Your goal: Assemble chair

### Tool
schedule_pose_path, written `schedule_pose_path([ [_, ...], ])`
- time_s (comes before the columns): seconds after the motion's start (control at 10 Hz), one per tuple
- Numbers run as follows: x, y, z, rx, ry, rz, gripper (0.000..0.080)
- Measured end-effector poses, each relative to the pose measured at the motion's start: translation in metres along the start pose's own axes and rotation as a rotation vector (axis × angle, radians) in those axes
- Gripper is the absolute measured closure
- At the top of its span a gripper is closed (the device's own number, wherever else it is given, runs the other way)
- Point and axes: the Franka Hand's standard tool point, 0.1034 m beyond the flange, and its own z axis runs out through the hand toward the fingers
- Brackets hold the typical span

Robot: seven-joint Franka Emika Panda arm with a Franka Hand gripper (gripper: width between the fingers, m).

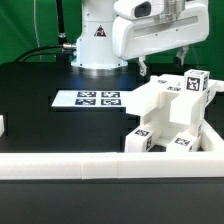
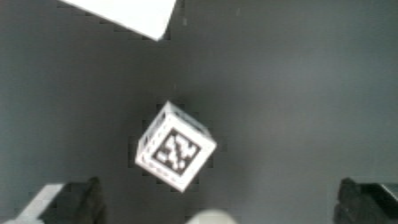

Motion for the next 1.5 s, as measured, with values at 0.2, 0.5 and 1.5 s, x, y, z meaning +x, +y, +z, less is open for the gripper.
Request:
schedule_pose_path([
  [0.2,-0.014,0.021,0.003,0.003,-0.007,-0.026,0.015],
  [0.5,-0.012,0.036,0.011,0.002,-0.015,-0.016,0.015],
  [1.5,0.043,0.045,0.023,-0.011,-0.002,0.016,0.015],
])
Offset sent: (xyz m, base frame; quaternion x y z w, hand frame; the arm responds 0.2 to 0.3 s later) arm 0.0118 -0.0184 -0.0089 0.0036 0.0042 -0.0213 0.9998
